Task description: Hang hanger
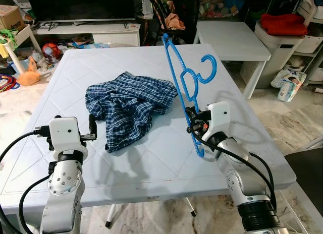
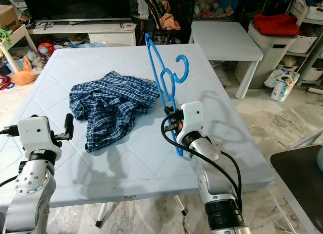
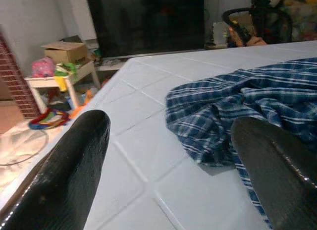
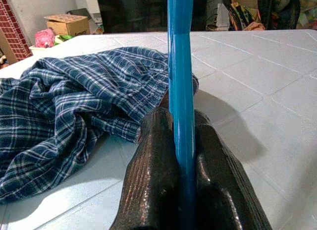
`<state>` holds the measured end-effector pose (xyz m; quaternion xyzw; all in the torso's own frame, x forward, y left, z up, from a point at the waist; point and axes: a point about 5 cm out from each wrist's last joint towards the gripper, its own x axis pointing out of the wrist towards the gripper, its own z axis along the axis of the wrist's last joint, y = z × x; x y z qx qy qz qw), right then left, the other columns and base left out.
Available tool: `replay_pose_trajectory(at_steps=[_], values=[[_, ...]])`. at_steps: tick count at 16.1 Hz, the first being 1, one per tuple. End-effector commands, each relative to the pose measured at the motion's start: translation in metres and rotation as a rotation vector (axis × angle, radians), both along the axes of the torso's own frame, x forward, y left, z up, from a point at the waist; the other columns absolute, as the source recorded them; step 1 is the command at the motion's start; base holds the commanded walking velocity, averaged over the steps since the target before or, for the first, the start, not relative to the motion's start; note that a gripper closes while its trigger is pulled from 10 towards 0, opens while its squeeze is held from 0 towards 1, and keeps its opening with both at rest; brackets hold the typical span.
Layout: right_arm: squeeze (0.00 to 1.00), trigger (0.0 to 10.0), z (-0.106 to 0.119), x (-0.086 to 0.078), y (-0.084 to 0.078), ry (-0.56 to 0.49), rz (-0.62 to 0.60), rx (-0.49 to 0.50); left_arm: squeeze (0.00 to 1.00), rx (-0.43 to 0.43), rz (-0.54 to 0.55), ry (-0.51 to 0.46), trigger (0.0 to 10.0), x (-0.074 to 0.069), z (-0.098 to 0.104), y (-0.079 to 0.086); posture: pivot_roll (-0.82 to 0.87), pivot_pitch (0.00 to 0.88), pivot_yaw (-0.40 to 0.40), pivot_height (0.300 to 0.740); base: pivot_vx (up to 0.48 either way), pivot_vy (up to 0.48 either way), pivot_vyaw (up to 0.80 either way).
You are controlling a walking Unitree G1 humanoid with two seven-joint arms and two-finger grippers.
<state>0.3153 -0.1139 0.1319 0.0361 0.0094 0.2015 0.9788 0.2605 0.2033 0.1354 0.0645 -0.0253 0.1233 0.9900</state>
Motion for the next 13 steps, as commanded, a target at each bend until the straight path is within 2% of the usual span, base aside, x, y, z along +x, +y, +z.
replay_pose_trajectory(at_steps=[1,5,8,9,10,13], values=[[0.00,10.0,0.000,0.001,-0.002,0.004,-0.014,0.006,1.00,0.008,0.016,-0.011,10.0,-0.001,0.004,0.001,-0.06,0.008,0.008,0.740,0.000,0.000,0.00],[0.00,10.0,-0.002,0.001,-0.003,0.006,-0.022,0.011,1.00,0.010,0.061,-0.014,10.0,-0.003,0.005,0.005,-0.05,0.001,0.005,0.740,0.000,0.000,0.00],[0.00,10.0,0.000,0.004,-0.006,-0.002,-0.044,0.020,1.00,0.002,0.056,-0.007,10.0,-0.008,0.002,-0.001,-0.03,0.000,-0.004,0.740,0.000,0.000,0.00],[0.00,10.0,0.001,0.006,-0.011,-0.010,-0.072,0.012,0.96,0.010,0.051,-0.008,10.0,-0.010,0.001,-0.006,-0.03,0.000,-0.003,0.740,0.000,0.000,0.00],[0.00,10.0,0.002,0.007,-0.015,-0.018,-0.104,-0.002,0.00,0.014,0.037,-0.007,10.0,-0.012,0.000,-0.009,-0.03,0.000,-0.005,0.740,0.000,0.000,0.00],[0.00,10.0,0.002,0.008,-0.038,-0.031,-0.209,-0.049,0.00,0.018,-0.005,0.018,10.0,-0.022,-0.007,-0.016,-0.03,0.000,-0.005,0.740,0.000,0.000,0.00]])
